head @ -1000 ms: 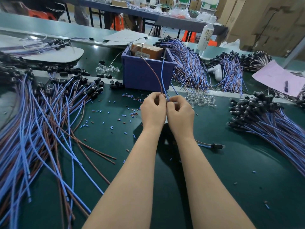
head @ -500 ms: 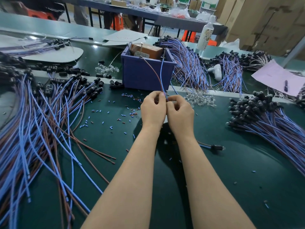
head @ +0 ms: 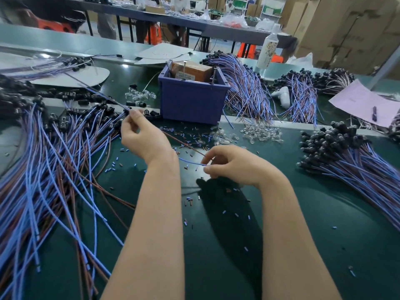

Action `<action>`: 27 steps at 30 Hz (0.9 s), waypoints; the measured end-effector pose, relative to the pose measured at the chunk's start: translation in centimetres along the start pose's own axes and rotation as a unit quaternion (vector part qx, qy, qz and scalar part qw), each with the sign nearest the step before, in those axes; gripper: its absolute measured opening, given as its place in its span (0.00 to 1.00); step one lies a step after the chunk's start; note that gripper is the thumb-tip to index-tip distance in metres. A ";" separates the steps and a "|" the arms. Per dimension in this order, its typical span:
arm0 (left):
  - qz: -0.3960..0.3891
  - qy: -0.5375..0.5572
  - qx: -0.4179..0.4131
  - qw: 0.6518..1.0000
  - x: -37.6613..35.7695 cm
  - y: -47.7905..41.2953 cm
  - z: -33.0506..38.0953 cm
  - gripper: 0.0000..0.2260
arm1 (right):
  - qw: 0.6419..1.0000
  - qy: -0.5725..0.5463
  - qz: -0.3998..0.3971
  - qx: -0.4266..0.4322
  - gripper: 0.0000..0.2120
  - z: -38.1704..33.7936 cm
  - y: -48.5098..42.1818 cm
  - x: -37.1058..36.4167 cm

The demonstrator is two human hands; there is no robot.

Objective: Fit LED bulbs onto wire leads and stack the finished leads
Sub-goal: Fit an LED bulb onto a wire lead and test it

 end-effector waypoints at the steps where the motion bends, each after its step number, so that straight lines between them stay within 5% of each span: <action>1: 0.011 0.006 0.013 1.000 0.2 -0.3 -0.2 0.10 | 1.000 0.017 0.019 -0.009 0.02 0.4 0.1 0.5; 5: 0.064 0.026 0.044 0.997 1.0 -1.6 0.0 0.09 | 0.992 -0.037 0.113 -0.041 0.05 2.3 0.5 2.4; 7: 0.053 0.006 0.041 0.998 0.9 -1.5 -0.1 0.16 | 0.981 -0.125 0.144 -0.020 0.07 2.4 0.5 2.8; 9: 0.012 -0.109 -0.062 0.992 0.3 0.0 1.4 0.27 | 0.972 -0.188 0.144 0.009 0.07 1.7 0.3 2.5; 11: -0.088 -0.233 -0.264 0.932 -1.7 2.8 3.1 0.26 | 0.970 -0.210 0.120 0.019 0.03 1.1 0.0 1.6; 13: -0.282 -0.294 -0.343 0.847 -4.5 5.9 1.9 0.16 | 0.967 -0.231 0.105 0.013 0.04 0.8 -0.2 0.7; 15: -0.473 -0.351 -0.246 0.770 -5.9 8.2 -1.2 0.11 | 0.956 -0.269 0.119 0.006 0.02 1.1 -0.5 0.7; 18: -0.556 -0.440 -0.155 0.688 -5.6 8.9 -5.0 0.13 | 0.913 -0.383 0.138 -0.031 0.05 2.4 -0.5 1.2; 21: -0.537 -0.440 -0.131 0.708 -5.3 8.1 -5.5 0.12 | 0.840 -0.521 0.140 -0.058 0.08 3.5 -0.6 1.2; 25: -0.542 -0.428 -0.102 0.716 -5.3 8.0 -6.0 0.09 | 0.899 -0.370 0.230 -0.045 0.11 4.1 -1.0 1.9; 27: -0.545 -0.418 -0.081 0.722 -5.1 8.1 -6.1 0.07 | 0.897 -0.346 0.273 -0.040 0.10 4.3 -1.0 2.3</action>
Point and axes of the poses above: each hand's wrist, its own y-axis away from the middle knuckle, its own x-axis out of the back of the hand, z = x × y, the point moved 6 cm from there along -y, towards the middle knuckle, and after that the axes turned 1 degree about -y, right-handed, at the moved point
